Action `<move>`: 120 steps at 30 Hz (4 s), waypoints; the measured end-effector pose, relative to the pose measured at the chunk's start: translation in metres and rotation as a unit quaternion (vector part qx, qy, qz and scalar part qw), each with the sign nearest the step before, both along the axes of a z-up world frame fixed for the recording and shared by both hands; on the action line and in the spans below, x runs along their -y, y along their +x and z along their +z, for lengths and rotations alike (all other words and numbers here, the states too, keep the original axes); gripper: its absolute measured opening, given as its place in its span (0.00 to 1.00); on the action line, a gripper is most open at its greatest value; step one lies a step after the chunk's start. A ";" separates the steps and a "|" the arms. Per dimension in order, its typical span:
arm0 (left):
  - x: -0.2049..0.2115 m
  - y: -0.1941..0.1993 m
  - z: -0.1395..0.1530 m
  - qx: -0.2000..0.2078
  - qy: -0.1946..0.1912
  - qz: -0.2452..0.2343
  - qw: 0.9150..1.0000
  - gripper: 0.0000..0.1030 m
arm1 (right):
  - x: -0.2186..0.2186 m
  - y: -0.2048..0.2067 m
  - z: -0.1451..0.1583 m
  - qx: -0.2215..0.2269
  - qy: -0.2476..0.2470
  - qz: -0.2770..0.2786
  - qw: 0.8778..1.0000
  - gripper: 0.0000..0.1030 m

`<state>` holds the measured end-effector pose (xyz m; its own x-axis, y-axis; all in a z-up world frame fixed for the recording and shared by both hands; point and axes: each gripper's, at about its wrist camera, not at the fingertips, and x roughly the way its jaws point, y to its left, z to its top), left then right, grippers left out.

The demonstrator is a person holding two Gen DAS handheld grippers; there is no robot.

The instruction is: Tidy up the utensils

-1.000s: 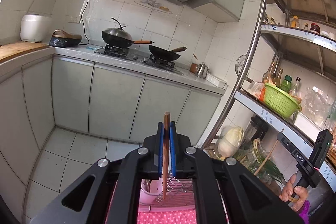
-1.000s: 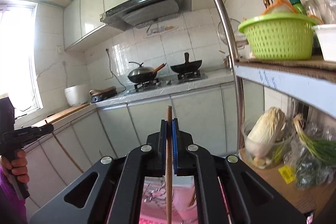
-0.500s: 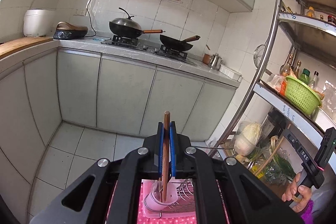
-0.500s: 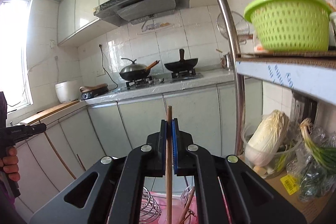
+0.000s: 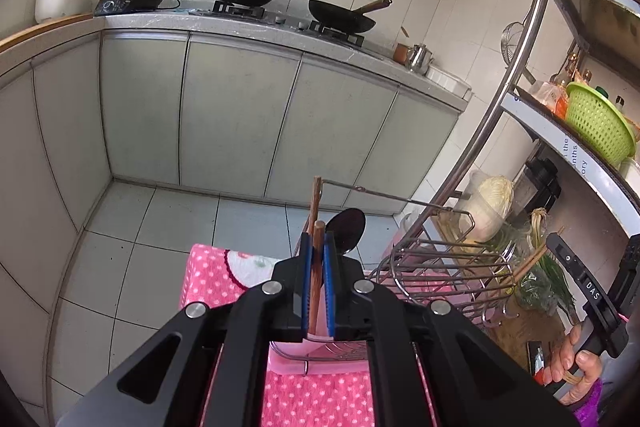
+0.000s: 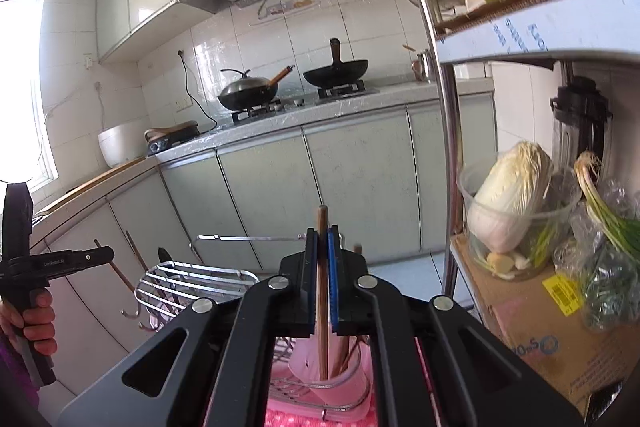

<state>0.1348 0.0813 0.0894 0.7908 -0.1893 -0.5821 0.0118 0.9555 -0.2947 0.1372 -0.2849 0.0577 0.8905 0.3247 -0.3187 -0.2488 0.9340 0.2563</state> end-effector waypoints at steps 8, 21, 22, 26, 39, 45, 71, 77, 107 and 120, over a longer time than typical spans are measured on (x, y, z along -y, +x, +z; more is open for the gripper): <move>-0.004 0.004 -0.008 -0.007 -0.002 0.012 1.000 0.05 | -0.001 0.001 -0.014 -0.018 -0.008 0.002 1.000 0.05; -0.014 0.000 0.005 0.004 -0.022 0.021 1.000 0.30 | -0.007 0.003 -0.005 -0.050 -0.006 0.024 0.998 0.31; -0.014 -0.002 0.008 0.008 -0.020 0.022 1.000 0.30 | -0.008 0.001 -0.002 -0.047 -0.008 0.024 0.999 0.37; -0.014 -0.009 0.018 0.019 -0.020 0.024 0.999 0.32 | -0.006 -0.007 0.011 -0.030 -0.012 0.020 0.999 0.43; -0.002 -0.059 0.055 0.082 0.005 0.013 0.997 0.45 | 0.003 -0.061 0.048 0.028 -0.021 0.000 0.999 0.53; 0.019 -0.085 0.054 0.101 0.036 -0.003 0.994 0.59 | -0.012 -0.094 0.046 0.048 -0.038 -0.002 0.998 0.61; 0.065 -0.129 -0.031 0.045 0.067 0.001 0.997 0.67 | -0.064 -0.124 -0.043 -0.056 -0.041 0.010 0.998 0.66; 0.077 -0.131 -0.048 0.035 0.079 -0.003 0.996 0.66 | -0.066 -0.124 -0.055 -0.073 -0.041 0.009 0.996 0.66; 0.092 -0.142 -0.055 0.037 0.094 -0.008 0.995 0.58 | -0.079 -0.140 -0.061 -0.057 -0.065 -0.002 0.996 0.66; 0.093 -0.139 -0.057 0.034 0.096 -0.008 0.995 0.58 | -0.081 -0.140 -0.062 -0.058 -0.068 -0.003 0.996 0.66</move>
<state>-0.0044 -0.0113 0.0328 0.8269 -0.0923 -0.5547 0.0404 0.9936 -0.1051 -0.0024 -0.2042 -0.0044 0.8469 0.2660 -0.4605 -0.2186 0.9635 0.1546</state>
